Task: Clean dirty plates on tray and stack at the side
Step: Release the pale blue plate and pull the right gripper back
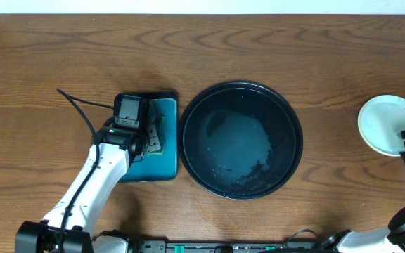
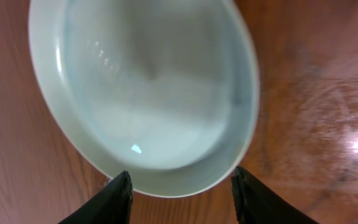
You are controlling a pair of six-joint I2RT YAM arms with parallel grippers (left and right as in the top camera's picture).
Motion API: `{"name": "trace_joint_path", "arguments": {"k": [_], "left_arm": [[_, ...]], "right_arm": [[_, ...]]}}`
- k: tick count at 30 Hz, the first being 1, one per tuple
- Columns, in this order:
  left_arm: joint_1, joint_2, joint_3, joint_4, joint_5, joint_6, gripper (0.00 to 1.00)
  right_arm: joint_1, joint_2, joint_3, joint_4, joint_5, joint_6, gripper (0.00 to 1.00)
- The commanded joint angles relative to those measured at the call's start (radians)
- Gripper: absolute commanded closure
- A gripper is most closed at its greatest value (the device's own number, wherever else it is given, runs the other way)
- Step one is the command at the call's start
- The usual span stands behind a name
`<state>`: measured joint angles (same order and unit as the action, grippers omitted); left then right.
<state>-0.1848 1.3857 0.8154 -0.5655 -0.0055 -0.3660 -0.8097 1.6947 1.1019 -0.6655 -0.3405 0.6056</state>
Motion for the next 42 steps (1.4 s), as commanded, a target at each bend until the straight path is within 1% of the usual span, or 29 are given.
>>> {"name": "trace_joint_path", "arguments": {"k": [1,3,5,6,7,8,10,11,12,13,14,15,18,22,26,30,33,36,39,41,42], "left_arm": [[0.003,0.006,-0.002,-0.002,-0.003,-0.005,0.6],[0.003,0.006,-0.002,-0.002,-0.003,-0.005,0.6],[0.003,0.006,-0.002,-0.002,-0.003,-0.005,0.6],[0.003,0.006,-0.002,-0.002,-0.003,-0.005,0.6],[0.003,0.006,-0.002,-0.001,-0.003,-0.005,0.6],[0.003,0.006,-0.002,0.001,-0.002,-0.005,0.6],[0.003,0.006,-0.002,0.001,-0.003,-0.005,0.59],[0.003,0.006,-0.002,0.0,-0.003,-0.005,0.6],[0.003,0.006,-0.002,-0.002,-0.002,-0.005,0.59],[0.003,0.006,-0.002,-0.003,-0.002,-0.005,0.59],[0.003,0.006,-0.002,-0.003,-0.002,-0.005,0.6],[0.003,0.006,-0.002,-0.003,-0.002,-0.005,0.59],[0.003,0.006,-0.002,-0.004,-0.002,-0.005,0.6],[0.003,0.006,-0.002,-0.014,-0.002,-0.005,0.59],[0.003,0.006,-0.002,-0.026,-0.002,-0.005,0.59],[0.003,0.006,-0.002,-0.034,-0.003,-0.004,0.6],[0.003,0.006,-0.002,-0.034,-0.003,-0.005,0.6],[0.003,0.006,-0.002,-0.029,-0.003,-0.004,0.59],[0.003,0.006,-0.002,-0.022,-0.003,-0.005,0.59],[0.003,0.006,-0.002,-0.026,-0.003,-0.005,0.59],[0.003,0.006,-0.002,-0.039,-0.003,-0.005,0.6]], "right_arm": [[0.042,-0.008,0.0,0.013,0.002,-0.019,0.46],[0.064,-0.008,0.0,0.039,-0.018,-0.003,0.44],[0.089,-0.008,0.0,0.109,-0.089,0.095,0.45],[0.105,-0.008,0.0,0.177,-0.135,0.177,0.45],[0.124,-0.007,0.0,0.27,-0.174,0.274,0.45],[0.166,-0.007,0.0,0.479,-0.22,0.427,0.44],[0.226,-0.007,0.0,0.731,-0.221,0.505,0.45],[0.264,-0.007,0.0,0.863,-0.214,0.509,0.47],[0.299,-0.007,0.0,0.961,-0.204,0.509,0.49],[0.346,-0.007,0.002,1.051,-0.182,0.509,0.51],[0.386,-0.007,0.004,1.098,-0.159,0.509,0.52],[0.426,-0.007,0.007,1.123,-0.14,0.509,0.53],[0.546,-0.007,0.013,1.125,-0.094,0.481,0.54],[0.709,-0.007,0.013,1.115,-0.07,0.316,0.54],[0.859,-0.007,0.013,1.043,-0.026,0.154,0.56],[0.979,-0.007,0.018,0.896,0.097,-0.022,0.54],[1.035,-0.008,0.048,0.719,0.185,-0.177,0.53],[1.066,-0.019,0.109,0.405,0.237,-0.299,0.47],[1.077,-0.055,0.15,0.073,0.242,-0.314,0.37],[1.077,-0.097,0.154,-0.1,0.214,-0.314,0.33],[1.077,-0.136,0.154,-0.213,0.209,-0.314,0.3]]}}
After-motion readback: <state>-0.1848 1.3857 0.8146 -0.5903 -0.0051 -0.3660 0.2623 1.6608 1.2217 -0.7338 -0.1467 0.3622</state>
